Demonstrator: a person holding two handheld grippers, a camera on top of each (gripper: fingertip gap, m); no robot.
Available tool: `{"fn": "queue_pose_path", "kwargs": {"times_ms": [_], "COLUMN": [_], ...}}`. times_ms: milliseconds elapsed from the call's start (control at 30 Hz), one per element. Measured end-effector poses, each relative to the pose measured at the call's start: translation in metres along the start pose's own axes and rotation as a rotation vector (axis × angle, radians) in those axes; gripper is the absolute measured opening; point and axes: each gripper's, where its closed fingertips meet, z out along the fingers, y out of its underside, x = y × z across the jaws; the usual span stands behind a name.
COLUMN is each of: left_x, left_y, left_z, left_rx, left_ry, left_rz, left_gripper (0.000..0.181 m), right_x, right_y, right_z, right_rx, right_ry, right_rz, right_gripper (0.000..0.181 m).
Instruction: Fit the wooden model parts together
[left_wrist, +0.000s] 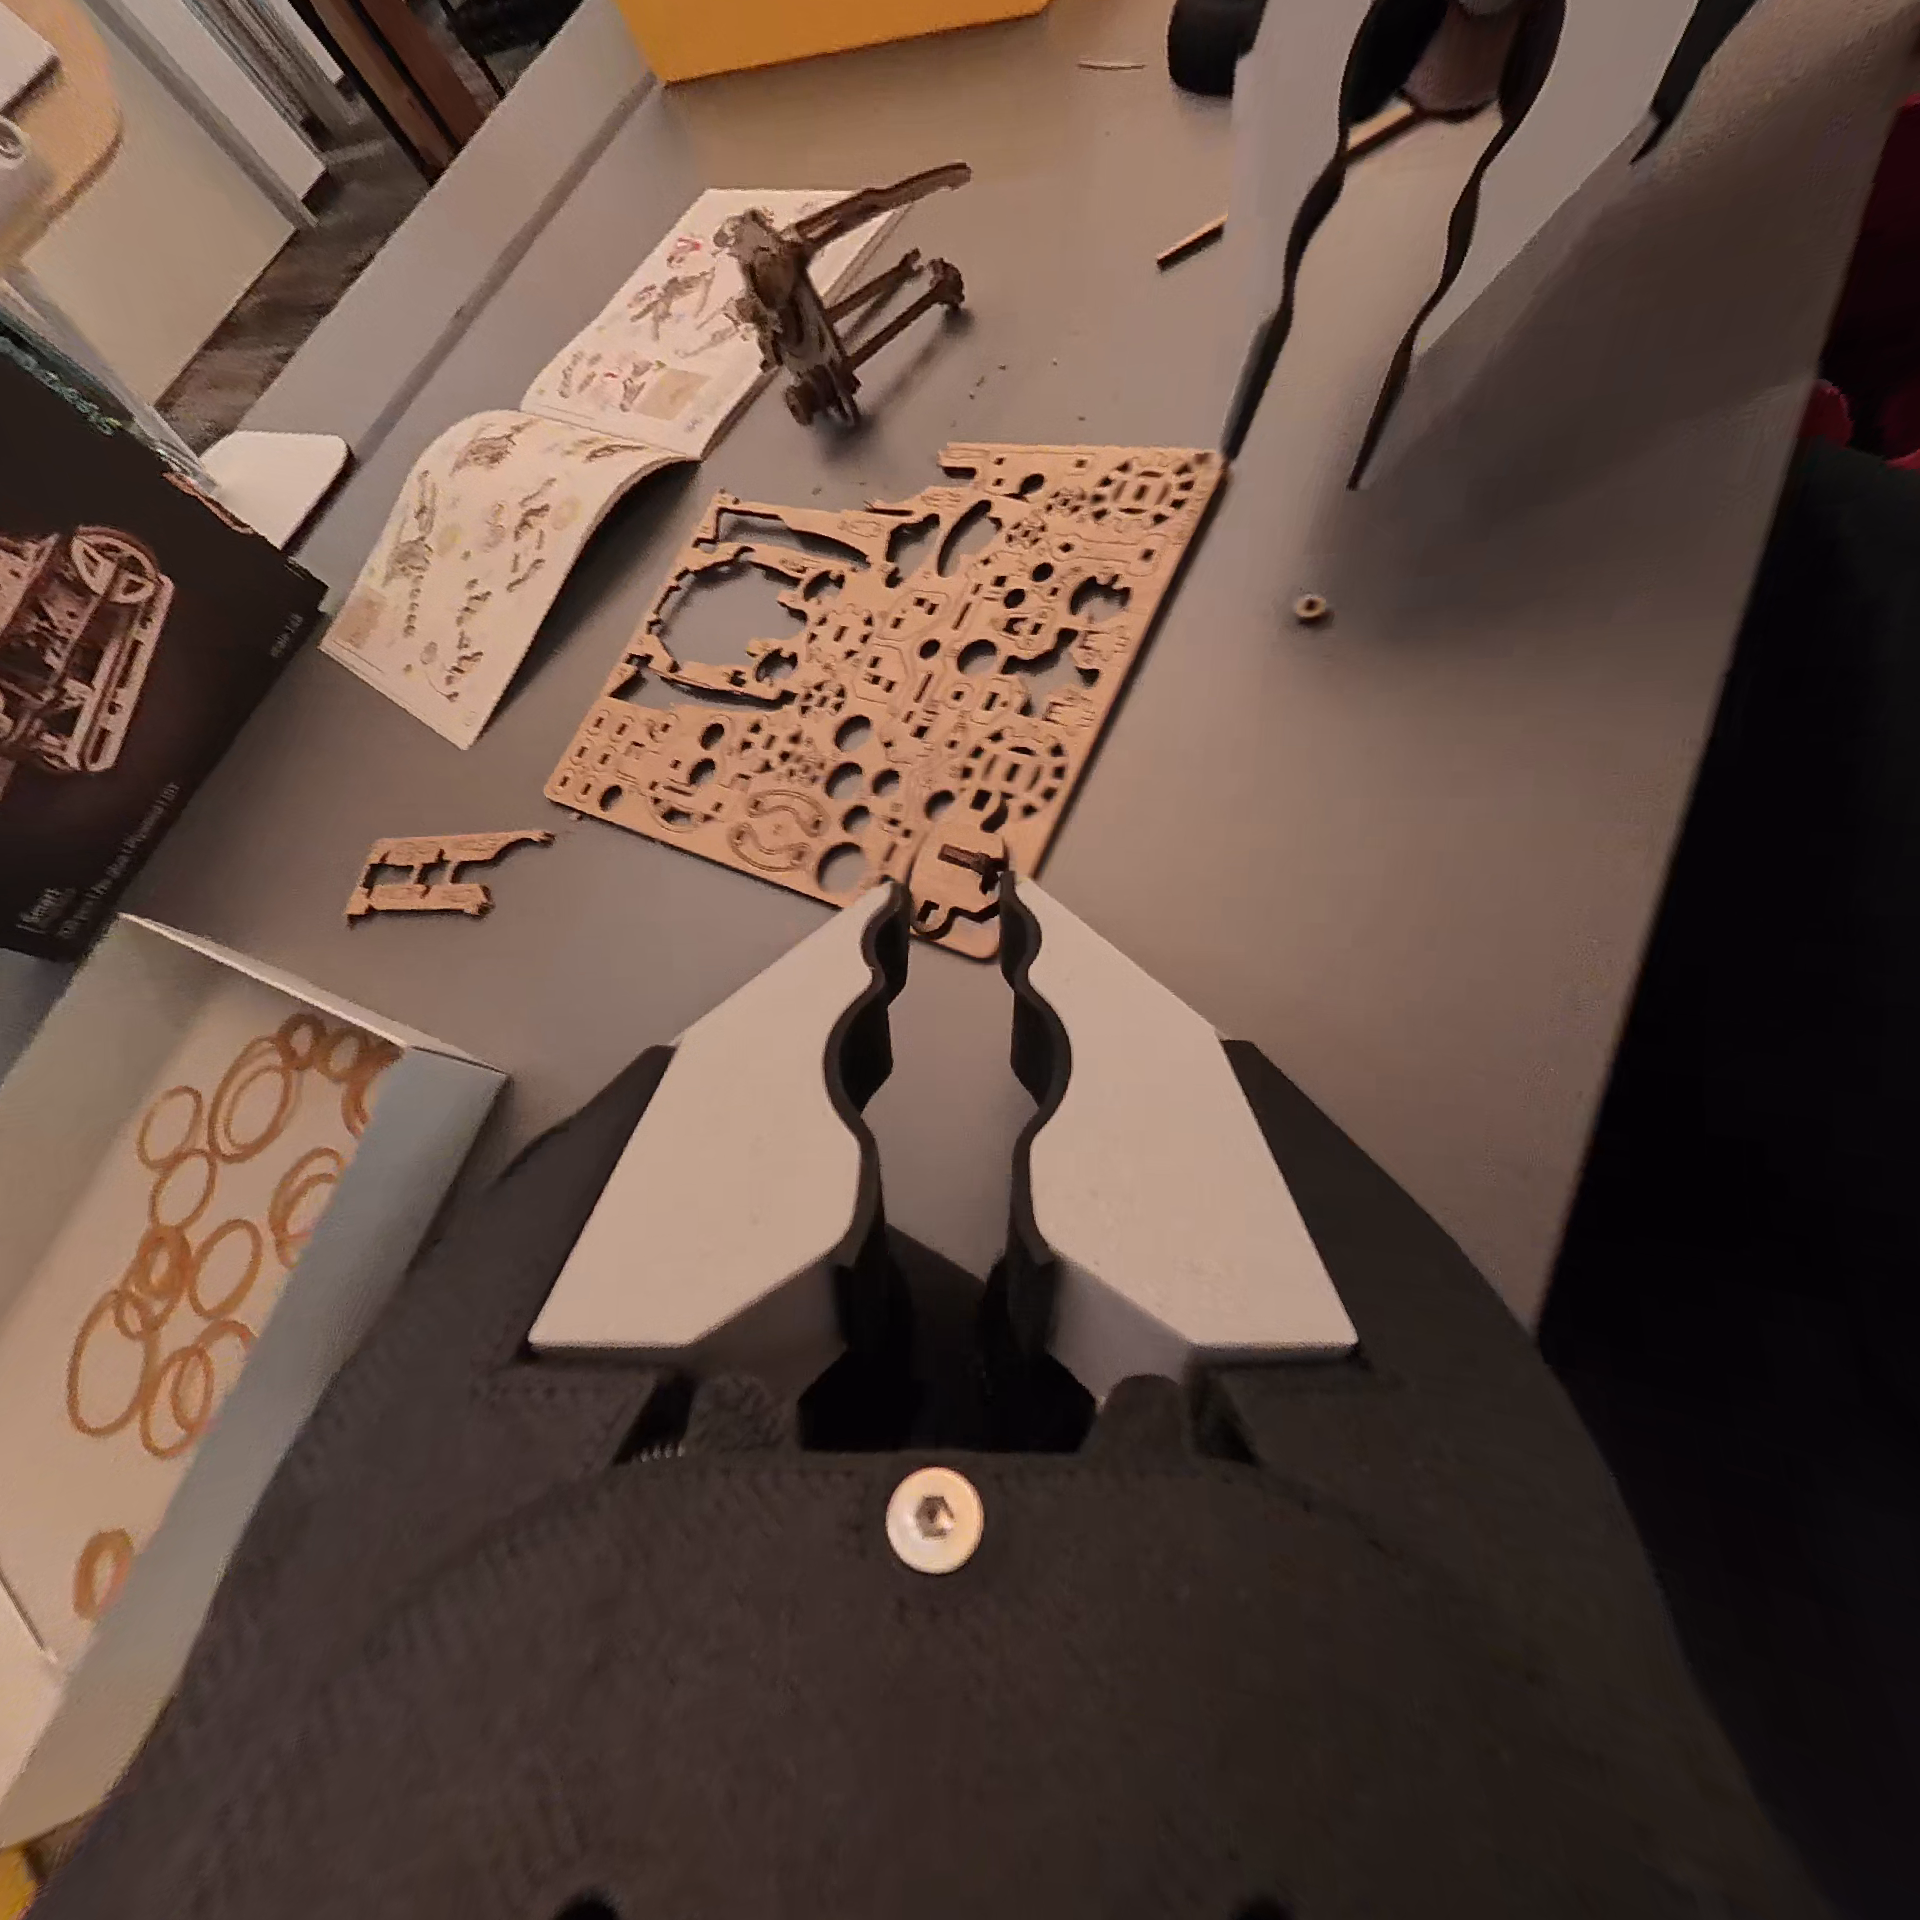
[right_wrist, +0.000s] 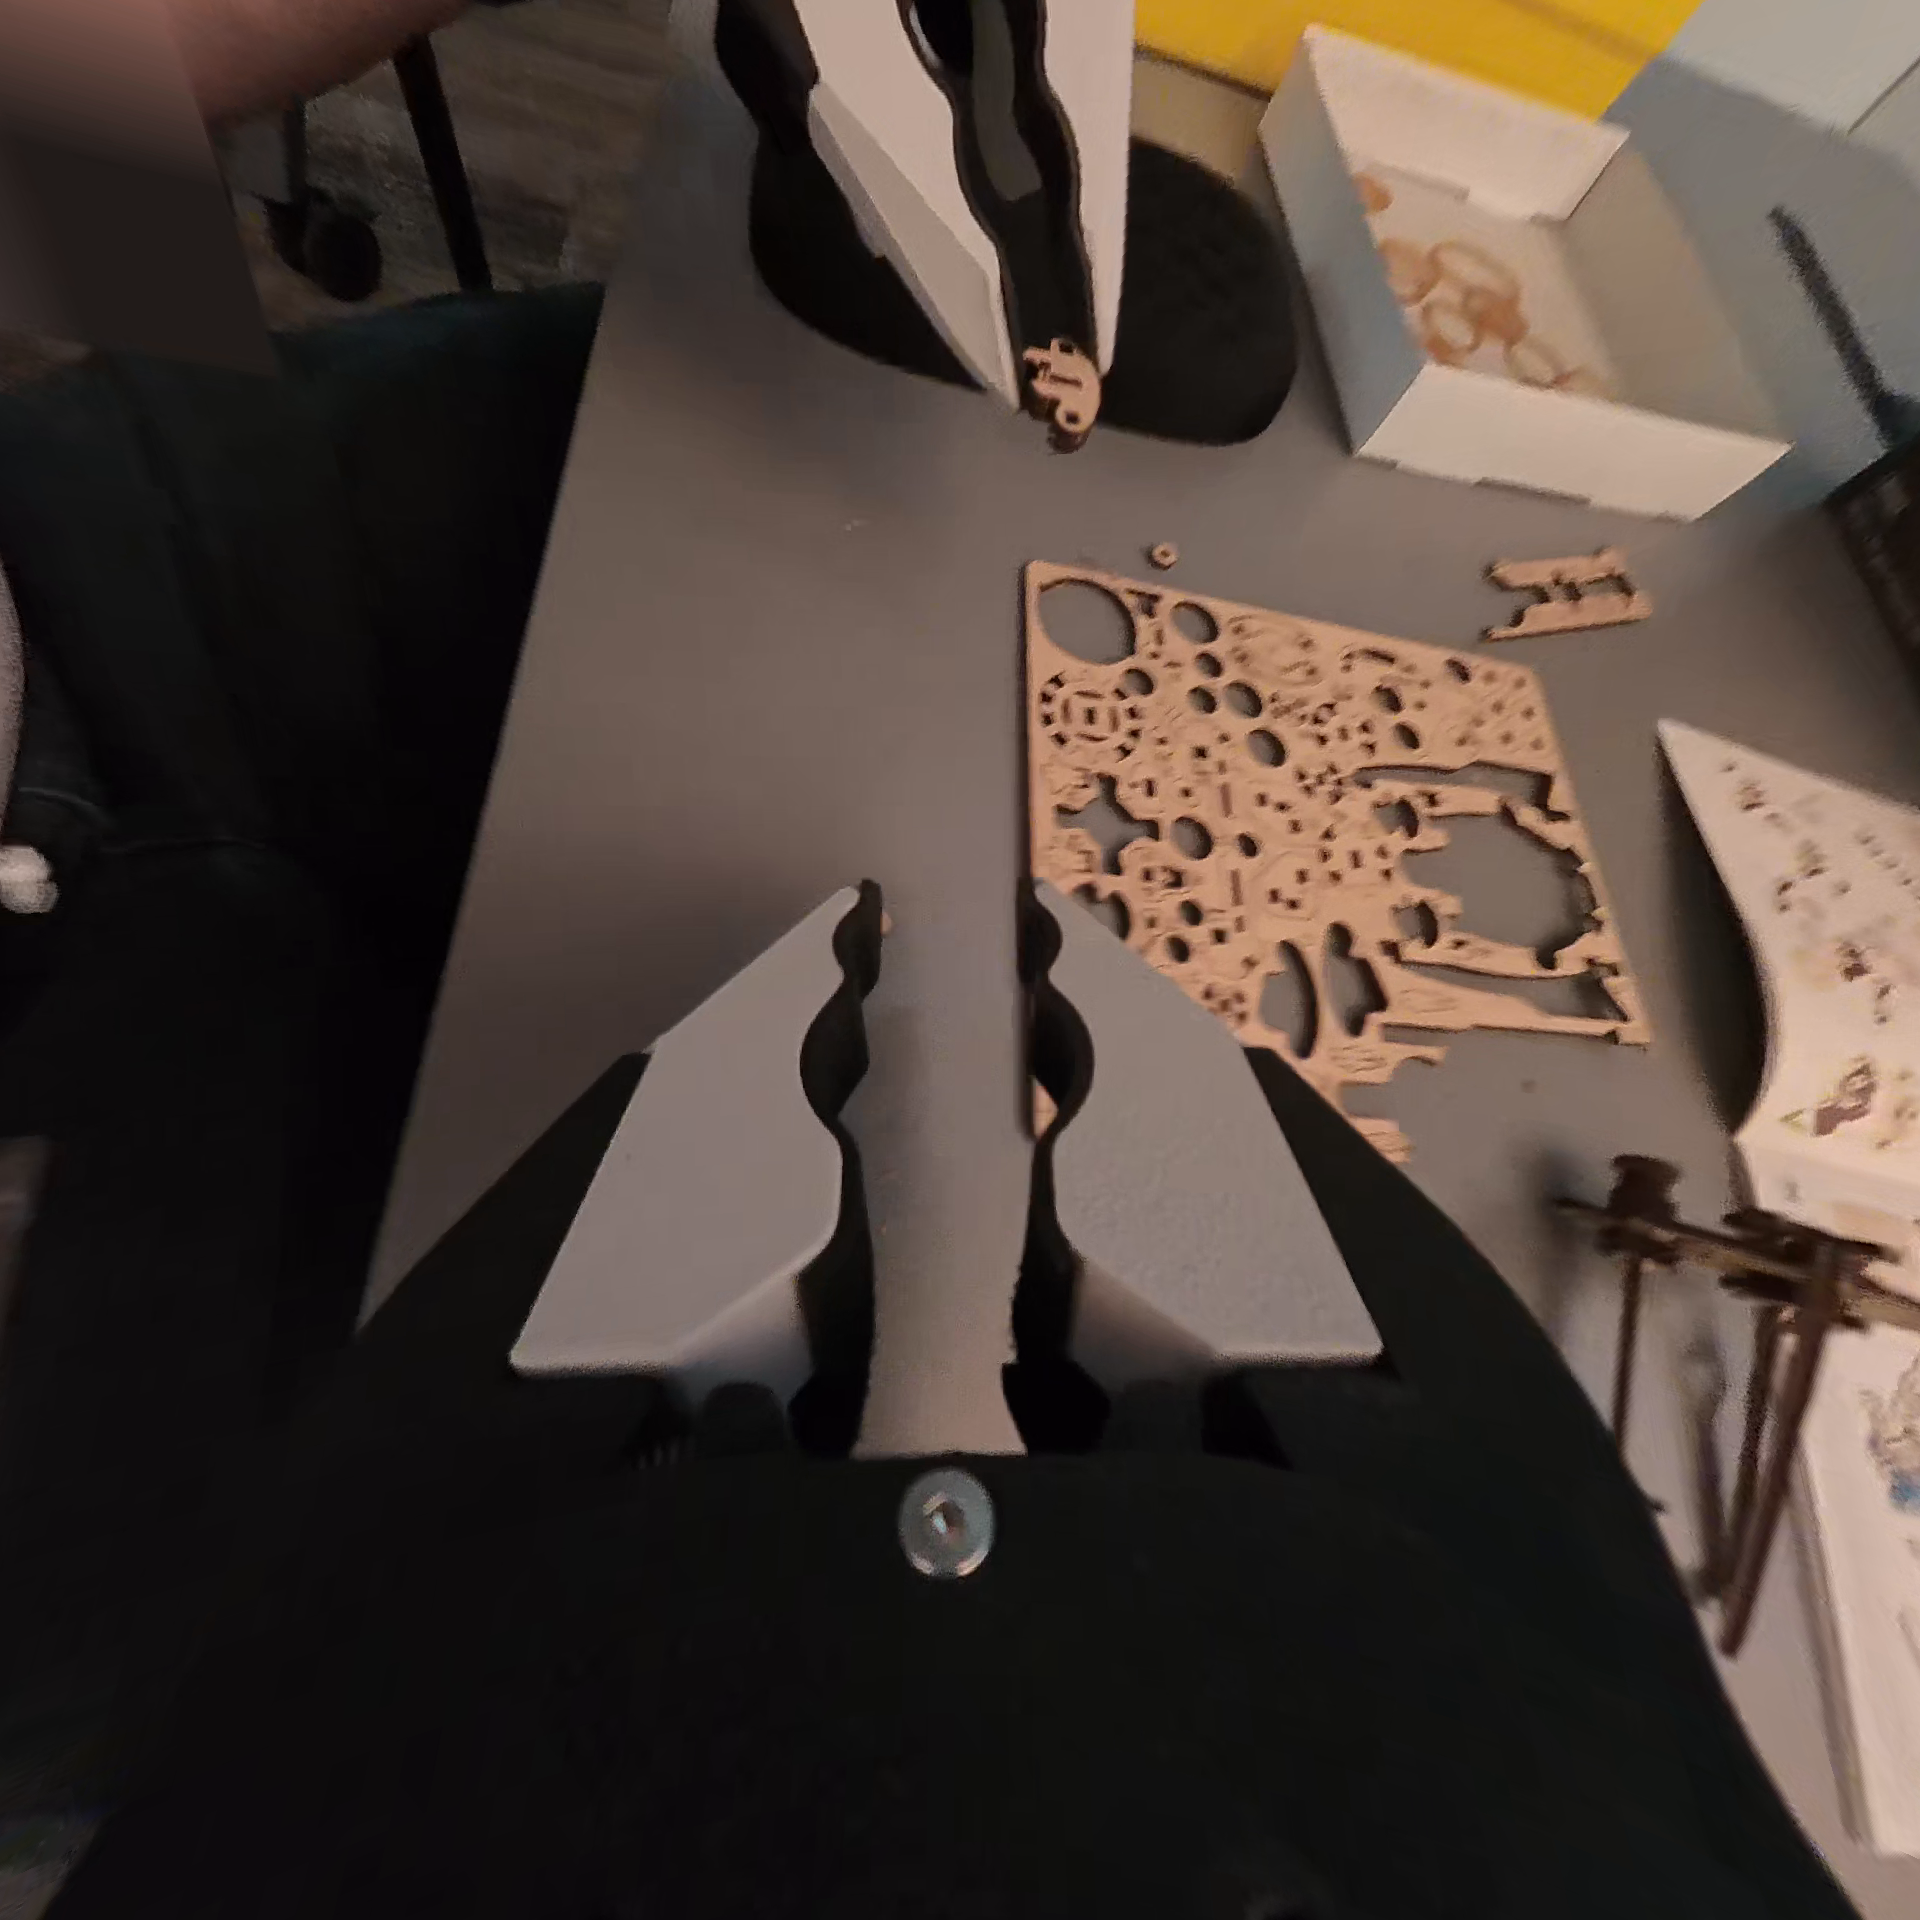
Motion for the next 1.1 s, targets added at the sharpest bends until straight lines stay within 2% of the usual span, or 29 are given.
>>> {"fn": "queue_pose_path", "kwargs": {"times_ms": [100,233,367,433,533,600,700,833,967,1100], "left_x": [-0.027,-0.061,-0.098,-0.116,-0.122,-0.123,-0.13,-0.133,-0.14,-0.142], "left_y": [-0.008,-0.041,-0.064,-0.065,-0.06,-0.056,-0.056,-0.053,-0.047,-0.041], "left_z": [0.008,0.02,0.039,0.051,0.062,0.062,0.053,0.044,0.038,0.042], "left_rx": [0.011,0.121,0.168,0.158,0.185,0.182,0.208,0.23,0.233,0.236], "left_ry": [-0.027,-0.017,-0.044,-0.073,-0.046,-0.045,-0.085,-0.096,-0.154,-0.127], "left_rz": [0.04,0.071,0.145,0.152,0.065,0.015,-0.023,-0.119,-0.08,-0.118], "left_gripper": [0.016,0.016,0.016,0.016,0.016,0.016,0.016,0.016,0.016,0.016], "right_x": [0.026,0.06,0.068,0.061,0.045,0.038,0.033,0.036,0.05,0.064], "right_y": [-0.008,-0.029,-0.033,-0.029,-0.033,-0.032,-0.029,-0.022,-0.018,-0.024], "right_z": [-0.004,-0.01,-0.009,-0.01,-0.013,-0.01,-0.004,0.001,-0.001,-0.006], "right_rx": [0.049,0.155,0.284,0.306,0.318,0.311,0.287,0.271,0.282,0.344], "right_ry": [-0.027,-0.085,-0.196,-0.204,-0.131,-0.103,-0.12,-0.162,-0.134,-0.113], "right_rz": [-0.002,0.006,0.094,0.129,0.027,-0.024,0.004,0.136,0.183,0.228], "right_gripper": [0.026,0.028,0.03,0.029,0.025,0.024,0.024,0.024,0.024,0.023]}}
